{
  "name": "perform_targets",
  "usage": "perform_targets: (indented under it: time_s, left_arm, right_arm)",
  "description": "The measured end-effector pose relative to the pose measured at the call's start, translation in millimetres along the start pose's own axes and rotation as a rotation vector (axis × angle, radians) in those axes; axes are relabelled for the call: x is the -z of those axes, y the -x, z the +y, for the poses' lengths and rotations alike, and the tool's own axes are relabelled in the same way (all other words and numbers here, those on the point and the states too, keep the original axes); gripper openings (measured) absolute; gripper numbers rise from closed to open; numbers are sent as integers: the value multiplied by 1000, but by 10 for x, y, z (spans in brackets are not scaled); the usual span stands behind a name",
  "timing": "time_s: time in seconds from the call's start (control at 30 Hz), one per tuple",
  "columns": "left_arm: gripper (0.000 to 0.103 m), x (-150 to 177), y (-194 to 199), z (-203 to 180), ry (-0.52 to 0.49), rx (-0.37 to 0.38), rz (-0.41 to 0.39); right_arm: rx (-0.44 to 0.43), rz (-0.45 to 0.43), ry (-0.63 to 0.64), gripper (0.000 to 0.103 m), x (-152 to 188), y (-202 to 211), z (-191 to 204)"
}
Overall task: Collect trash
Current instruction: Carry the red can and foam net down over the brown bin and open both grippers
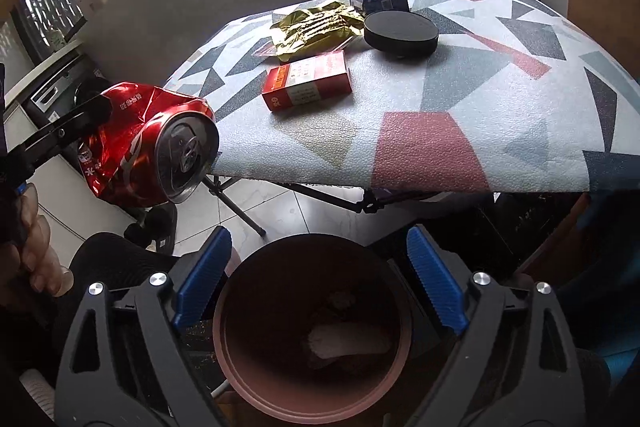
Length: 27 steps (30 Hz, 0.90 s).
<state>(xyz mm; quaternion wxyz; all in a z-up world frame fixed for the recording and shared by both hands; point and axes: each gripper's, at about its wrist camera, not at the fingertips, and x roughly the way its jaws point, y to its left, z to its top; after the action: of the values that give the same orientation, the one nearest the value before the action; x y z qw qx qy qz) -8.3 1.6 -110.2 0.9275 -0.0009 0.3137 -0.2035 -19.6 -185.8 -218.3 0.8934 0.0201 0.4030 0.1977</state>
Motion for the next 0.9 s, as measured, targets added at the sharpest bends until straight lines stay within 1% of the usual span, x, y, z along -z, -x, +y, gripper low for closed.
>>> perform_targets:
  time_s: [0.1, 0.23, 0.37, 0.5, 0.7, 0.9]
  left_arm:
    - [20, 143, -46, -20, -3, 34, 9]
    - [20, 298, -122, -48, -13, 41, 35]
    - [20, 445, -208, -75, -21, 55, 68]
    - [20, 618, -340, -118, -37, 60, 133]
    - [21, 666, -416, -177, -69, 69, 166]
    - [21, 676, -441, -155, -59, 64, 176]
  right_arm:
    - [44, -33, 50, 97, -1, 51, -42]
    - [59, -36, -12, 97, 43, 24, -188]
    - [79, -60, -41, 97, 46, 33, -239]
    - [87, -58, -77, 97, 49, -4, -296]
    - [88, -57, -115, 97, 53, -24, -362]
    - [84, -54, -108, 97, 63, -27, -350]
